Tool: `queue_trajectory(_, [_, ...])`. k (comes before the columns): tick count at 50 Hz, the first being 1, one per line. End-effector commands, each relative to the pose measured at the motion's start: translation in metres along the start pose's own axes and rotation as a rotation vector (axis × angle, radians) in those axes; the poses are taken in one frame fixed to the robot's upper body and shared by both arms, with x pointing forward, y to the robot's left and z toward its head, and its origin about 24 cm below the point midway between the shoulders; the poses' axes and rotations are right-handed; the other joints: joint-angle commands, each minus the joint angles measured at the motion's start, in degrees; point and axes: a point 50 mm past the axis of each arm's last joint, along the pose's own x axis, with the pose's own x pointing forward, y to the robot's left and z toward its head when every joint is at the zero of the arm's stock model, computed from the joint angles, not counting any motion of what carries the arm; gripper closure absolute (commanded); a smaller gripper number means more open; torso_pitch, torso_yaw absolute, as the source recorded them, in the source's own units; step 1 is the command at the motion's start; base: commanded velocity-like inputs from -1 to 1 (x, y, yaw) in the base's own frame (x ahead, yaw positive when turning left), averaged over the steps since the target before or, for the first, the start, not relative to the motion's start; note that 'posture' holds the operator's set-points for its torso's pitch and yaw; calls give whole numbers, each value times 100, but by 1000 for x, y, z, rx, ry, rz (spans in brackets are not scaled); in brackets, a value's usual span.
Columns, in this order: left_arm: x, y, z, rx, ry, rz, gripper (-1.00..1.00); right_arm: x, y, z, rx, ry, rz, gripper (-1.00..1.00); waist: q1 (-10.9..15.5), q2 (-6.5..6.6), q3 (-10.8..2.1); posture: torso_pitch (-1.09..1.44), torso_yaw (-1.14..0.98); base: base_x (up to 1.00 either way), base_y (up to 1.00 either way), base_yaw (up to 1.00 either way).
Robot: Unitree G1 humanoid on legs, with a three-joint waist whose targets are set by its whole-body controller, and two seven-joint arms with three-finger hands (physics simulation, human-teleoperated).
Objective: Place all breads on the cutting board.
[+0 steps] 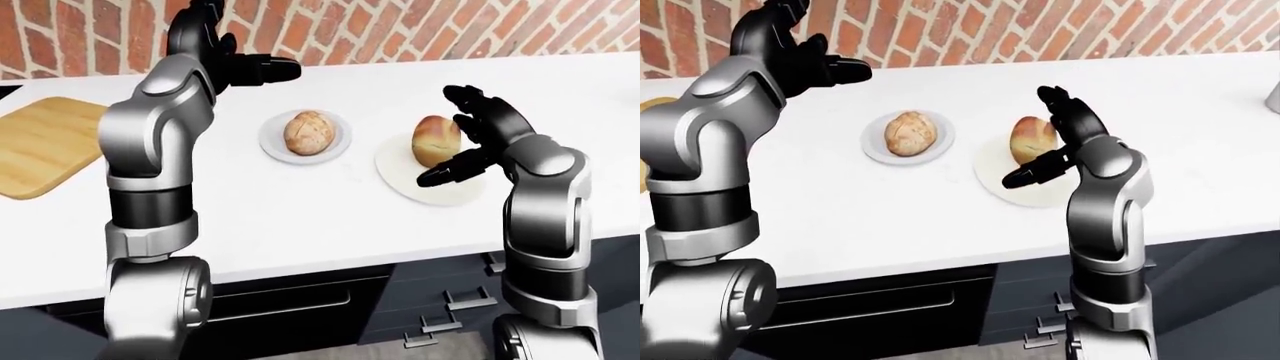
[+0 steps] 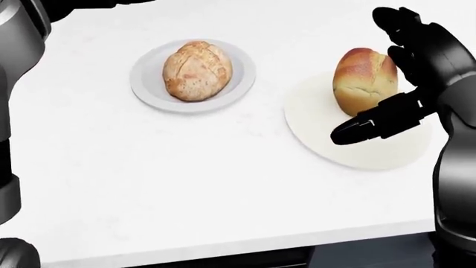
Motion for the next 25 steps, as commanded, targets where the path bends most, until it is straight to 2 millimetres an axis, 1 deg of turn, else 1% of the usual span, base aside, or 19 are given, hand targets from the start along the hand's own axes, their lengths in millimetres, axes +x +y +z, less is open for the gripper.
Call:
queue_trajectory(1, [-4,-1,21,0,-100,-5,-100,-5,-8,15,-27,-69,-48,-88,1,-8,-171,0,0,0,0,0])
queue_trajectory(6, [-5,-1,20,-1,-99,-4,-100,-5,-5,15,-41,-71,-51,-86,1,-2,-176,0,0,0,0,0])
queue_trajectory(8, [-5,-1,21,-3,-100,-4,-100,-3,-5,16,-52,-76,-62,-78,-1,2,-176,0,0,0,0,0])
queue_trajectory(10, [-5,-1,20,-4,-99,-5,-100,-1,-5,17,-62,-81,-72,-80,-5,5,-177,0,0,0,0,0])
queue_trajectory(14, [-5,-1,18,-3,-97,-4,-100,3,-5,18,-71,-90,-95,-79,-9,8,-180,0,0,0,0,0])
queue_trajectory(17, [-5,-1,17,-3,-96,-5,-100,4,-5,19,-71,-94,-113,-73,-8,11,-182,0,0,0,0,0])
queue_trajectory(24, [-6,-1,16,-4,-95,-5,-100,8,-5,18,-94,-103,-151,-69,-4,11,-179,0,0,0,0,0])
queue_trajectory(25, [-6,-1,16,-4,-96,-5,-100,7,-4,18,-96,-103,-150,-64,-4,10,-180,0,0,0,0,0])
